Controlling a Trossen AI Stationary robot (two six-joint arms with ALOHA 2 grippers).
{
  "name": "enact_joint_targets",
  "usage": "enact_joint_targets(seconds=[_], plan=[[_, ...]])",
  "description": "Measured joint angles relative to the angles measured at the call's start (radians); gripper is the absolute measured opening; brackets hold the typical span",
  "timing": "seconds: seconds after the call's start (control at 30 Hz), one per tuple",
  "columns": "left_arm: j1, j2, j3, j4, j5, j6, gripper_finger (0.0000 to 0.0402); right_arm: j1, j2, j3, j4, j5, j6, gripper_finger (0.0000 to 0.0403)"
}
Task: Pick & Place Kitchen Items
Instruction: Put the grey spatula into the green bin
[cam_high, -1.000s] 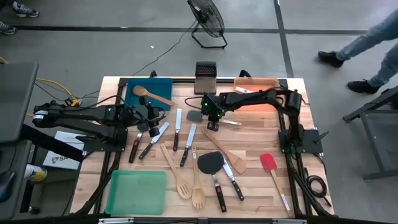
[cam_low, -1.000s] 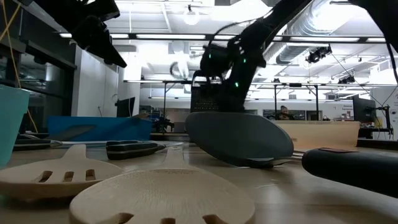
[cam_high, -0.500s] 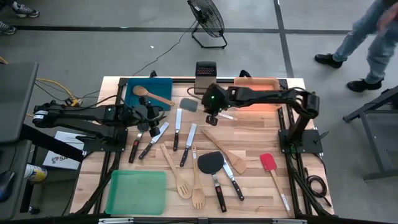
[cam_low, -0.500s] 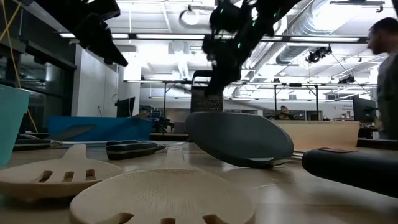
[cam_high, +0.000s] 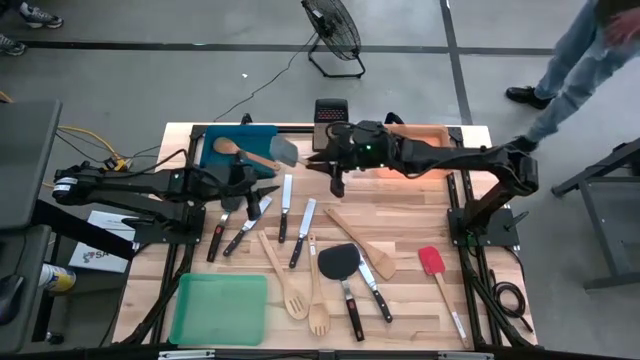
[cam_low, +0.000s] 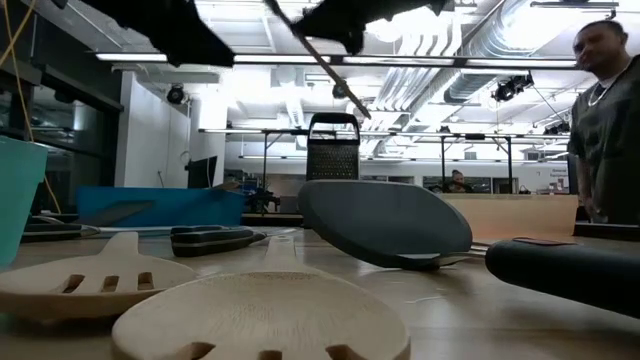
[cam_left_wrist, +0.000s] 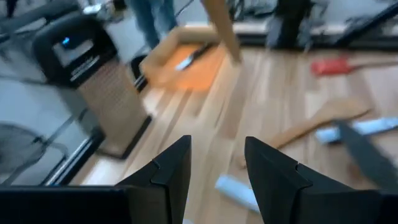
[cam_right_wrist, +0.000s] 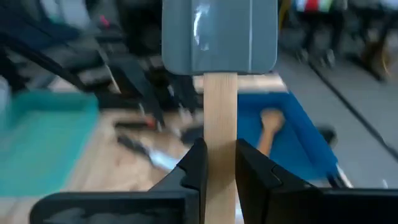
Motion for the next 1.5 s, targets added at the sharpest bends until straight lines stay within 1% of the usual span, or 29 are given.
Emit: enact_joint_targets(seconds=[0.13, 0.37, 0.53, 0.6, 0.7, 0.83, 1.03, 1.13, 1.23, 1.33, 1.5], plan=[[0.000, 0.000, 0.000, 0.084, 0.032, 0.000, 0.0147, 0.035, 0.000, 0.000, 0.124, -0.031, -0.002, 0.0046], [0.000, 0.020, 0.000, 0.225, 0.152, 0.003, 0.0147, 0.087, 0.004, 0.000, 0.295, -0.030, -0.006, 0.0046], [0.000, 0.080, 0.001, 0.347, 0.258, 0.003, 0.0147, 0.118, 0.011, 0.000, 0.379, -0.023, -0.004, 0.0046], [0.000, 0.110, 0.000, 0.395, 0.277, 0.007, 0.0147, 0.131, 0.011, 0.000, 0.390, -0.022, -0.004, 0.0046], [0.000, 0.152, 0.001, 0.455, 0.279, 0.009, 0.0150, 0.149, 0.011, 0.000, 0.395, -0.001, -0.004, 0.0046], [0.000, 0.175, 0.000, 0.500, 0.279, 0.010, 0.0174, 0.169, 0.012, 0.000, 0.392, 0.032, -0.008, 0.0046], [0.000, 0.175, 0.000, 0.509, 0.300, 0.007, 0.0245, 0.175, 0.012, 0.000, 0.381, 0.047, -0.003, 0.0046], [0.000, 0.175, 0.000, 0.517, 0.304, 0.007, 0.0269, 0.178, 0.012, 0.000, 0.383, 0.063, -0.002, 0.0046], [0.000, 0.175, 0.000, 0.525, 0.315, 0.007, 0.0279, 0.181, 0.012, 0.000, 0.382, 0.043, 0.007, 0.0046], [0.000, 0.176, 0.000, 0.529, 0.340, 0.007, 0.0280, 0.190, 0.012, -0.001, 0.384, 0.057, 0.008, 0.0046], [0.000, 0.176, 0.000, 0.555, 0.354, 0.007, 0.0280, 0.202, 0.012, -0.001, 0.385, 0.060, 0.000, 0.0046]])
